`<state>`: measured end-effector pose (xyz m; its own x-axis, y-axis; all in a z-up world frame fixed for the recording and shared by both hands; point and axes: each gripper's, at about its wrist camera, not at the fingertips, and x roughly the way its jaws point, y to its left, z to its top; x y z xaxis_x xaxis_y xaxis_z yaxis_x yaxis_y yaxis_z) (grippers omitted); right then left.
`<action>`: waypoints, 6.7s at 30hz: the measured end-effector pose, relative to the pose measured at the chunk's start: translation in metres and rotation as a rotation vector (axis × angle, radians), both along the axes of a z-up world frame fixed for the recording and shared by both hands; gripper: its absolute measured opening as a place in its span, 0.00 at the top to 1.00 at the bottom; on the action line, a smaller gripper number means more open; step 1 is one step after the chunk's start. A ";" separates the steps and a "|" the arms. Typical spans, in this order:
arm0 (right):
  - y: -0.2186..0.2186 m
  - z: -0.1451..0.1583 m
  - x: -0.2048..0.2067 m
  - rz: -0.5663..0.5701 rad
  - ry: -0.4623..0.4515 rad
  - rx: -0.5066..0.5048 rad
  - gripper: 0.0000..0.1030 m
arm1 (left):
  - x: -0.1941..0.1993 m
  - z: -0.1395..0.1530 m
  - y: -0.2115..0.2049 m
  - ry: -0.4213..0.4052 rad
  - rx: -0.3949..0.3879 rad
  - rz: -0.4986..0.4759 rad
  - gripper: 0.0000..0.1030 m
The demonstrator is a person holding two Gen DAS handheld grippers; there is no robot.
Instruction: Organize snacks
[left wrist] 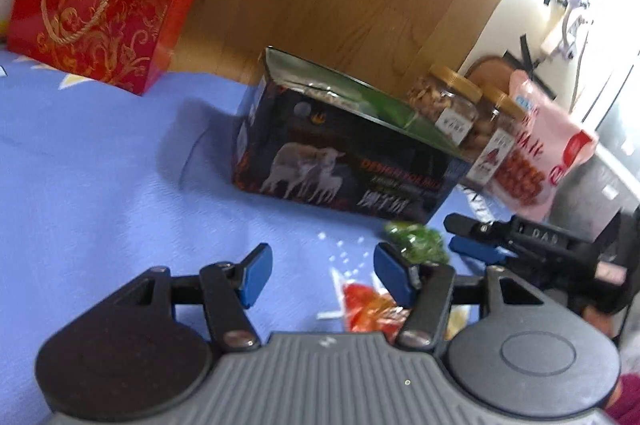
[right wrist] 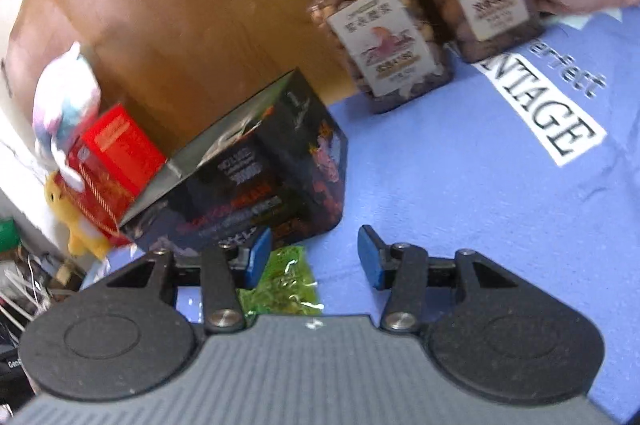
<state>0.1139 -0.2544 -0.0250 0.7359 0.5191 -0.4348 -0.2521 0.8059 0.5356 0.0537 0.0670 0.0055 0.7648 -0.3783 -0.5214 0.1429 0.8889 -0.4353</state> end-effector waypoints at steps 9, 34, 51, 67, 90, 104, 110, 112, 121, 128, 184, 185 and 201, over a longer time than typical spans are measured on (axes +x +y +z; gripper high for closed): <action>0.017 0.003 -0.008 0.094 -0.040 -0.121 0.49 | -0.007 -0.005 -0.002 -0.012 0.075 0.037 0.42; 0.018 0.006 -0.037 0.040 -0.076 -0.145 0.47 | -0.020 0.000 -0.007 -0.079 0.110 0.001 0.35; 0.021 0.005 -0.032 0.109 -0.071 -0.119 0.18 | -0.026 0.002 -0.013 -0.084 0.110 -0.064 0.23; 0.009 -0.001 -0.029 0.114 -0.069 0.035 0.00 | -0.032 0.005 -0.012 -0.124 0.091 -0.066 0.23; 0.043 0.002 -0.033 0.223 -0.042 -0.113 0.76 | -0.026 0.001 -0.010 -0.095 0.060 -0.067 0.16; 0.028 0.015 -0.085 0.361 -0.067 0.083 0.93 | -0.014 -0.006 0.004 -0.032 -0.047 -0.067 0.16; 0.033 0.028 -0.106 0.446 -0.127 0.065 0.90 | -0.009 -0.009 0.009 -0.009 -0.084 -0.062 0.17; 0.034 0.027 -0.105 0.433 -0.132 0.037 0.89 | -0.009 -0.009 0.008 -0.013 -0.086 -0.067 0.17; 0.036 0.003 -0.096 0.387 -0.038 -0.055 0.72 | -0.010 -0.008 0.005 -0.036 -0.084 -0.087 0.17; 0.008 0.017 -0.094 0.255 -0.114 0.006 0.84 | -0.009 -0.010 0.007 -0.022 -0.089 -0.077 0.17; 0.012 0.005 -0.084 0.335 0.051 0.084 0.81 | 0.006 -0.010 -0.017 0.266 -0.287 -0.238 0.62; 0.012 0.005 -0.084 0.328 0.044 0.076 0.80 | 0.006 -0.011 -0.015 0.285 -0.280 -0.225 0.77; -0.006 0.002 -0.088 0.354 0.033 0.207 0.47 | 0.004 0.003 0.008 0.208 -0.526 -0.241 0.85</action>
